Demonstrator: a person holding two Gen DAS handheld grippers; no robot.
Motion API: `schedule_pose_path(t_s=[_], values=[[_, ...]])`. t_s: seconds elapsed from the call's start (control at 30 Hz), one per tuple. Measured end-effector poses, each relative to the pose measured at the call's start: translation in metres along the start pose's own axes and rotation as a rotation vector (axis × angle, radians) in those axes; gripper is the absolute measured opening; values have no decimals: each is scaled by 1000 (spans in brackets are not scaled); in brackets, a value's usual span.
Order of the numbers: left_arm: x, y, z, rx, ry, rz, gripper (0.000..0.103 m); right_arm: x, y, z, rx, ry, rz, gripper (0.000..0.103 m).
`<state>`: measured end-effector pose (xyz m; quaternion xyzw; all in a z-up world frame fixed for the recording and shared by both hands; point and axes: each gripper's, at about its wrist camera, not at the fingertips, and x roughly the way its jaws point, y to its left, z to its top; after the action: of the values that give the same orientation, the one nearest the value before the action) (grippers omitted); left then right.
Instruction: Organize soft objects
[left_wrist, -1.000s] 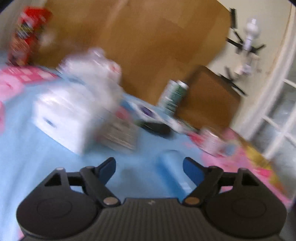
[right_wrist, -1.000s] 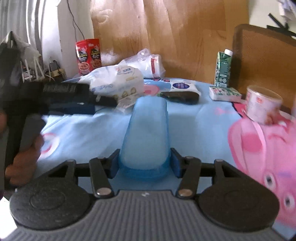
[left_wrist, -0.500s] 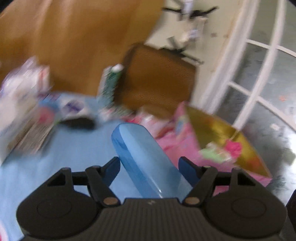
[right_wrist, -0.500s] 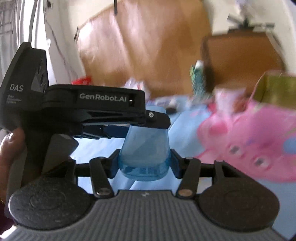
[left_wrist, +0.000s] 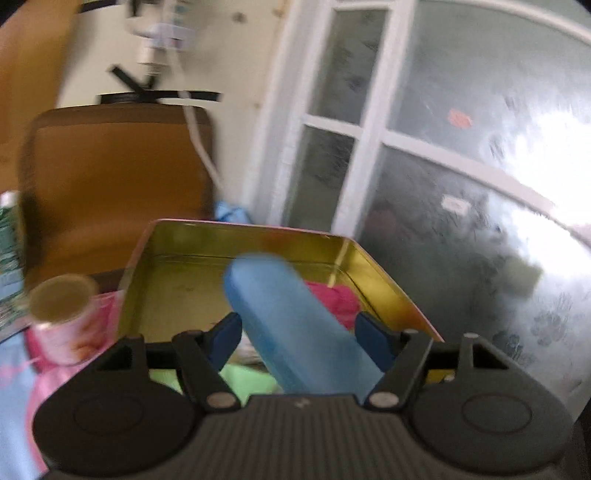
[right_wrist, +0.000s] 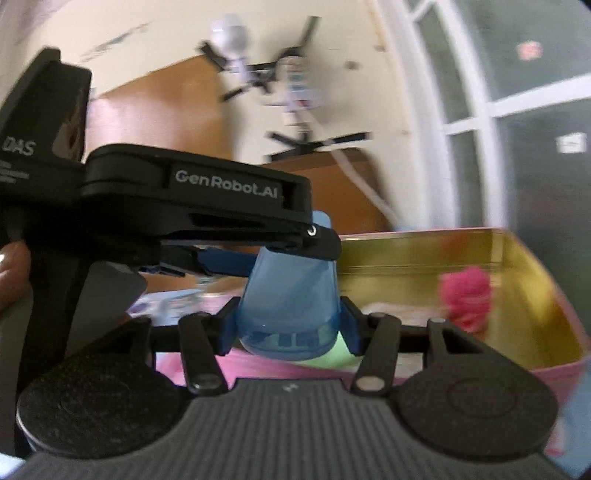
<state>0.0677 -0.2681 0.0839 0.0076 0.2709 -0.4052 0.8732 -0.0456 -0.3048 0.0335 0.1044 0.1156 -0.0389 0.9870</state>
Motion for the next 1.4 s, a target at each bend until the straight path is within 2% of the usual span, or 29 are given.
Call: schedule_pose_path(t_s=[0.1,0.17,0.23,0.33,0.43,0.73,1.1,1.4], values=[[18,-15,-4,29,22,15,71,-1,-24,1,-17,-16,-141,59],[18,-18,-9,31,24,16,74,0,-37,-1,-51,-27,-246,70],[11,-17,-12,34,5,14,76,-1,-53,-3,-44,-49,-305,75],[-1,-13,-13,45,-2,70,76,-9,-62,-6,26,-59,-268,74],[-13,-5,-12,36,5,134,76,-13,-56,-9,37,-75,-262,74],[-64,39,-31,-12,-4,269,77,-18,-27,0,86,-42,-146,73],[-128,116,-66,-102,-31,435,77,-9,21,2,42,21,-64,73],[-176,191,-120,-205,-42,506,78,9,81,2,-61,79,47,71]])
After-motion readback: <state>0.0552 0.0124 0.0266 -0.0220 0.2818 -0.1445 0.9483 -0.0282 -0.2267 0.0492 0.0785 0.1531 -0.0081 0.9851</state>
